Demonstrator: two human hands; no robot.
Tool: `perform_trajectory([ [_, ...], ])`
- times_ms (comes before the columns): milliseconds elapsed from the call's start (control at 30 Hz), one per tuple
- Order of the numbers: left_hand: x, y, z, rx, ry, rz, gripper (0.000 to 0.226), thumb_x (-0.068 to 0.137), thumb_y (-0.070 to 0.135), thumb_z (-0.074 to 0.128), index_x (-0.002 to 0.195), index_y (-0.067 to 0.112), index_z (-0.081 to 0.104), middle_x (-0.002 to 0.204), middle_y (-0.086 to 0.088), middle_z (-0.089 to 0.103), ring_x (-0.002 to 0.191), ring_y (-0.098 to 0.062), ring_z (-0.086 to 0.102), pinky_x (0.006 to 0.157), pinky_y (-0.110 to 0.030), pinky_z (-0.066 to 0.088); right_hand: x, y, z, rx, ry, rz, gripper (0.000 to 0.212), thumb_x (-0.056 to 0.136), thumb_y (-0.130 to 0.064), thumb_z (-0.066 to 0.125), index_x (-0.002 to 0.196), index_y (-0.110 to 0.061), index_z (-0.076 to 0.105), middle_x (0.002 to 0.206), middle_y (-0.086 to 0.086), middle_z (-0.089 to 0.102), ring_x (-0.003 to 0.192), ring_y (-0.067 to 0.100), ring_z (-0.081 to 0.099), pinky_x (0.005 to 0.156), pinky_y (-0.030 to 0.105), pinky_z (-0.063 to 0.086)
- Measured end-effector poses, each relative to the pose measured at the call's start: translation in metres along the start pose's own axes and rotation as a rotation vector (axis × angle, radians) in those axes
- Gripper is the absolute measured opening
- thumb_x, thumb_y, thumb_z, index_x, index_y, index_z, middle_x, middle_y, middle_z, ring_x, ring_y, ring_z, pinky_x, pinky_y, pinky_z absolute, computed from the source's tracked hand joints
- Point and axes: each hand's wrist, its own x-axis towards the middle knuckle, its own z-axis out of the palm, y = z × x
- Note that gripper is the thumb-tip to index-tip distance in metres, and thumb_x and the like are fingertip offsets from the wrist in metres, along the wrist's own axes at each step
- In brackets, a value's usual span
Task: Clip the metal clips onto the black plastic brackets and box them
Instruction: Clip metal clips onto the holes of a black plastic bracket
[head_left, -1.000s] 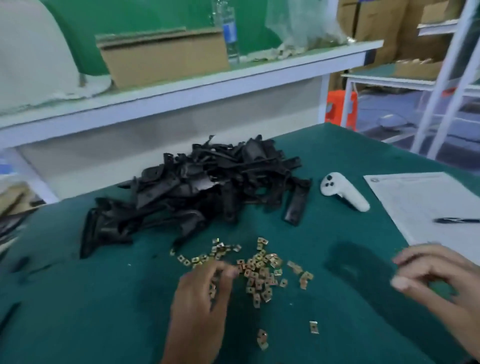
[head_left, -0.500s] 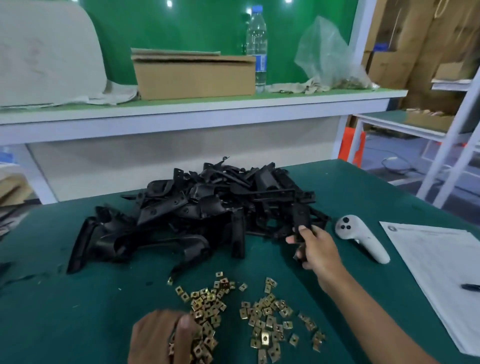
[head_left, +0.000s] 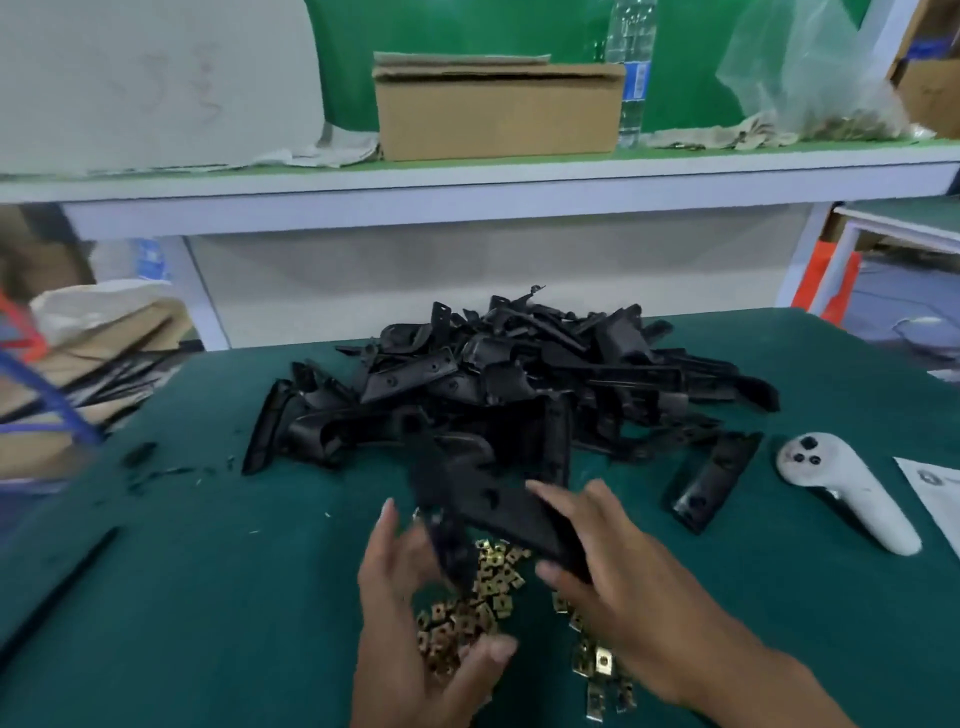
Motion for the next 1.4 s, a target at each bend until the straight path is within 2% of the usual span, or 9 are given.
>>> perform_trajectory([
  [100, -0.007, -0.012, -0.012, -0.077, 0.143, -0.118, 0.108, 0.067, 0.079, 0.074, 0.145, 0.009, 0.047, 0.138, 0.006, 0.063, 0.129, -0.011, 0.058, 0.104, -0.025, 0.047, 0.0, -0.012, 0.01, -0.046, -0.141, -0.102, 0.057, 0.091, -0.084, 0.033, 0.137, -0.072, 0.0, 0.128, -0.041, 0.017, 0.092, -0.011, 0.046, 0.075, 0.029, 0.043],
  [233, 0.006, -0.022, -0.023, -0.196, 0.444, -0.402, 0.065, 0.061, 0.087, 0.069, 0.095, 0.031, 0.077, 0.095, 0.016, 0.077, 0.1, -0.004, 0.072, 0.086, -0.036, 0.052, -0.002, -0.005, 0.013, 0.106, -0.174, -0.106, 0.051, 0.088, -0.089, 0.029, 0.136, -0.071, 0.025, 0.127, -0.041, 0.036, 0.114, -0.014, 0.043, 0.088, 0.023, 0.041],
  [400, 0.016, -0.013, -0.028, -0.392, 0.242, -0.465, 0.038, 0.08, 0.059, 0.069, 0.081, 0.022, 0.079, 0.098, -0.014, 0.078, 0.075, -0.029, 0.075, 0.058, -0.027, 0.058, 0.001, 0.019, 0.022, -0.045, -0.167, -0.073, 0.056, 0.093, -0.079, 0.036, 0.146, -0.062, 0.024, 0.139, -0.043, 0.024, 0.132, -0.012, 0.022, 0.114, 0.03, 0.026],
  [533, 0.009, -0.002, -0.021, -0.349, -0.012, -0.454, 0.042, 0.083, 0.06, 0.073, 0.105, 0.026, 0.079, 0.079, -0.023, 0.073, 0.054, -0.028, 0.063, 0.047, -0.027, 0.05, 0.003, 0.019, 0.034, -0.107, -0.177, -0.108, 0.052, 0.092, -0.076, 0.035, 0.14, -0.058, 0.04, 0.133, -0.037, 0.031, 0.127, -0.002, 0.028, 0.107, 0.027, 0.028],
  [600, 0.004, 0.0, -0.017, -0.397, -0.088, -0.437, 0.051, 0.081, 0.048, 0.077, 0.13, 0.049, 0.062, 0.08, -0.03, 0.072, 0.052, -0.031, 0.066, 0.048, -0.032, 0.053, 0.003, 0.018, 0.036, -0.094, -0.132, -0.097, 0.045, 0.091, -0.074, 0.038, 0.129, -0.053, 0.051, 0.124, -0.034, 0.037, 0.121, 0.001, 0.033, 0.103, 0.025, 0.03],
  [733, -0.001, -0.003, -0.016, -0.461, -0.099, -0.39, 0.073, 0.082, 0.028, 0.078, 0.142, 0.053, 0.046, 0.116, -0.018, 0.072, 0.082, -0.041, 0.075, 0.056, -0.053, 0.059, 0.003, 0.013, 0.035, -0.113, -0.097, -0.119, 0.03, 0.096, -0.063, 0.048, 0.116, -0.042, 0.058, 0.114, -0.027, 0.046, 0.109, -0.001, 0.038, 0.098, 0.025, 0.033],
  [1067, -0.003, 0.002, -0.014, -0.491, -0.121, -0.457, 0.054, 0.082, 0.052, 0.074, 0.128, 0.027, 0.06, 0.115, -0.016, 0.072, 0.1, -0.036, 0.073, 0.066, -0.044, 0.06, 0.005, 0.01, 0.036, -0.107, -0.071, -0.161, 0.021, 0.102, -0.049, 0.049, 0.115, -0.036, 0.059, 0.114, -0.027, 0.051, 0.106, -0.004, 0.038, 0.1, 0.022, 0.032],
  [1233, 0.002, 0.006, -0.015, -0.408, -0.115, -0.434, 0.033, 0.085, 0.033, 0.076, 0.116, 0.029, 0.065, 0.087, -0.013, 0.073, 0.074, -0.026, 0.07, 0.063, -0.035, 0.059, 0.006, 0.016, 0.036, 0.197, 0.024, -0.013, 0.008, 0.099, -0.035, 0.062, 0.1, -0.043, 0.059, 0.103, -0.028, 0.059, 0.105, 0.001, 0.054, 0.087, 0.014, 0.04],
  [1400, 0.005, 0.005, -0.012, -0.347, -0.069, -0.423, 0.03, 0.074, 0.031, 0.086, 0.1, 0.029, 0.071, 0.086, -0.015, 0.072, 0.075, -0.028, 0.069, 0.072, -0.042, 0.056, 0.01, 0.017, 0.026, 0.691, 0.13, 0.211, 0.021, 0.104, -0.03, 0.054, 0.106, -0.045, 0.068, 0.081, -0.019, 0.062, 0.079, -0.001, 0.058, 0.076, 0.017, 0.048],
])
